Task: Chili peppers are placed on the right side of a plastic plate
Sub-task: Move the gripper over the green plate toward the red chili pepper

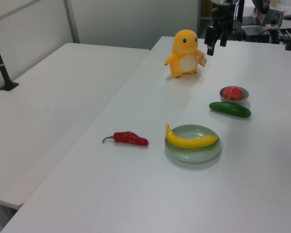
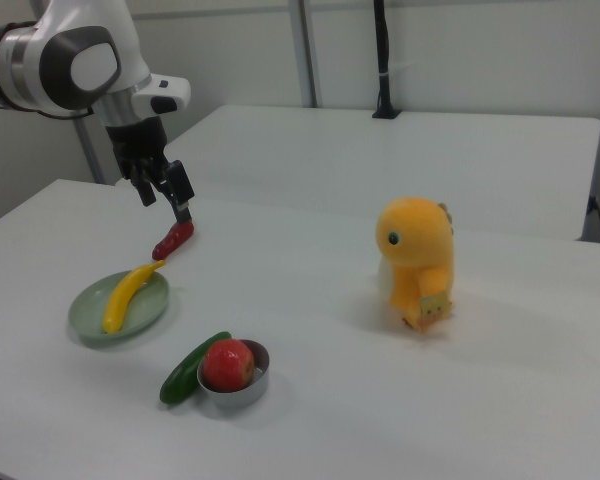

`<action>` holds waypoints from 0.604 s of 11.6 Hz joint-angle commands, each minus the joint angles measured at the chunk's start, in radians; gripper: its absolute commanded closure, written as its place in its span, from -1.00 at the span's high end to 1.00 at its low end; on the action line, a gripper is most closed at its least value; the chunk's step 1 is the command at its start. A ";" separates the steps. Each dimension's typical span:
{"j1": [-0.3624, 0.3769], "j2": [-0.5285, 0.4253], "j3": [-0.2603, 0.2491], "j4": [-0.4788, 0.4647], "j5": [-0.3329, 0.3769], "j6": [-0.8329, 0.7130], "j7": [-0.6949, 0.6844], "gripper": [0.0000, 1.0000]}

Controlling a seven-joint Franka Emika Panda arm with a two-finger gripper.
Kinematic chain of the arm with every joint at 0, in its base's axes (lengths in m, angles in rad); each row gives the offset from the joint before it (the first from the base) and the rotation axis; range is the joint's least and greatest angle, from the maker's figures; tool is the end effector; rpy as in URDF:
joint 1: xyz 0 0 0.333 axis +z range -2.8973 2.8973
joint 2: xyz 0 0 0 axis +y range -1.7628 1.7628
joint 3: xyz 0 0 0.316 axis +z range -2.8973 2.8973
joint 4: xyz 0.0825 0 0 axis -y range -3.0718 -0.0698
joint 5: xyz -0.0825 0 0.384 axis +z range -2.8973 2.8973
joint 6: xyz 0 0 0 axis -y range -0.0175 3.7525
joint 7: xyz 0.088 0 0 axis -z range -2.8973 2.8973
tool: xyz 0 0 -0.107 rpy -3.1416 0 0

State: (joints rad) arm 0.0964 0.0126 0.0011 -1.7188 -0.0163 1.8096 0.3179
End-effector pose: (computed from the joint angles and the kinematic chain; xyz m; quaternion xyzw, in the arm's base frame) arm 0.5722 0.0546 0.5682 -0.9933 0.1083 -0.0399 0.0002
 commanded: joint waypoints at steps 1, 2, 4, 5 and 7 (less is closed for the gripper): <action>0.019 -0.011 -0.019 -0.013 0.009 -0.004 -0.061 1.00; 0.020 -0.010 -0.019 -0.013 0.009 -0.004 -0.062 1.00; 0.017 -0.011 -0.019 -0.013 0.009 -0.001 -0.062 1.00; 0.017 -0.011 -0.019 -0.013 0.009 -0.003 -0.063 1.00; 0.020 -0.011 -0.019 -0.016 0.007 -0.004 -0.075 1.00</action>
State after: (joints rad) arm 0.0973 0.0134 -0.0004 -1.7202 -0.0162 1.8096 0.2767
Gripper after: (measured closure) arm 0.000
